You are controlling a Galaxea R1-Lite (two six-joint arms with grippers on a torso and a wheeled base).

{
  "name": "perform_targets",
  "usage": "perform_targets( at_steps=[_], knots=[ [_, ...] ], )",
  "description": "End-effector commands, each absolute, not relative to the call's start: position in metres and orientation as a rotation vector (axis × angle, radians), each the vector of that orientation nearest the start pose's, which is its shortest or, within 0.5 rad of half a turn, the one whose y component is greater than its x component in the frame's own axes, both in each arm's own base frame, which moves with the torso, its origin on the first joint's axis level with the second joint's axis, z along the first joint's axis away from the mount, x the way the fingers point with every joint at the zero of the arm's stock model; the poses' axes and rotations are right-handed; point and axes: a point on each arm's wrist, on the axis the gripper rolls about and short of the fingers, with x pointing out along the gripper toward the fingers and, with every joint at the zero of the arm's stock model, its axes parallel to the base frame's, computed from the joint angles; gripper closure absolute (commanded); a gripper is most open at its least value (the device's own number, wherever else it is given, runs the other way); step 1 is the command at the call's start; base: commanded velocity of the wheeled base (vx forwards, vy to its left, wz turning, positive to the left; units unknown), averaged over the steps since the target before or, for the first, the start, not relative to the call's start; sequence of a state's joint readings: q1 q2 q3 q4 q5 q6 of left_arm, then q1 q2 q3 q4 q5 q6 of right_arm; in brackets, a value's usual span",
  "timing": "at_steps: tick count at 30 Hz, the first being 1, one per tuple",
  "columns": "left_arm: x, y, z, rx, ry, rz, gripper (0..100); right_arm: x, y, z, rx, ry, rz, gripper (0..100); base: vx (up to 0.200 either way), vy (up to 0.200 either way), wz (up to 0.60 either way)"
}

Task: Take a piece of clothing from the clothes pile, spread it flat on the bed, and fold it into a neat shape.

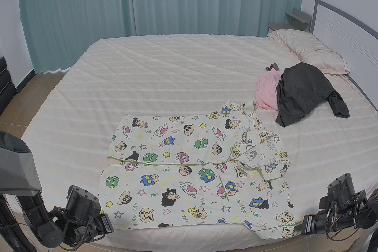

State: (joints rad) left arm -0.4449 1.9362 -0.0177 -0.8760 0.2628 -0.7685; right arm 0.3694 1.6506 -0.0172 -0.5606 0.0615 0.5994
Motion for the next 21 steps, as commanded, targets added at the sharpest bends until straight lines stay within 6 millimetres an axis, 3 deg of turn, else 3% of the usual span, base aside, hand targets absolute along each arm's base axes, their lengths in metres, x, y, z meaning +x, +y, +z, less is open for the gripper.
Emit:
perform_targets(
  at_steps=[1,9,21],
  knots=[
    [0.146,-0.068,0.009,-0.328,0.976,0.190,100,0.120,0.049,0.030,0.360,1.158,0.054,100,0.000,0.000,0.00],
    [0.129,-0.074,0.020,-0.285,0.990,0.118,100,0.110,0.047,0.033,0.340,1.193,0.056,100,0.000,0.000,0.00],
    [0.119,-0.070,0.015,-0.220,1.078,0.153,100,0.102,0.046,0.035,0.320,1.219,0.068,100,0.000,0.000,0.00]
  ],
)
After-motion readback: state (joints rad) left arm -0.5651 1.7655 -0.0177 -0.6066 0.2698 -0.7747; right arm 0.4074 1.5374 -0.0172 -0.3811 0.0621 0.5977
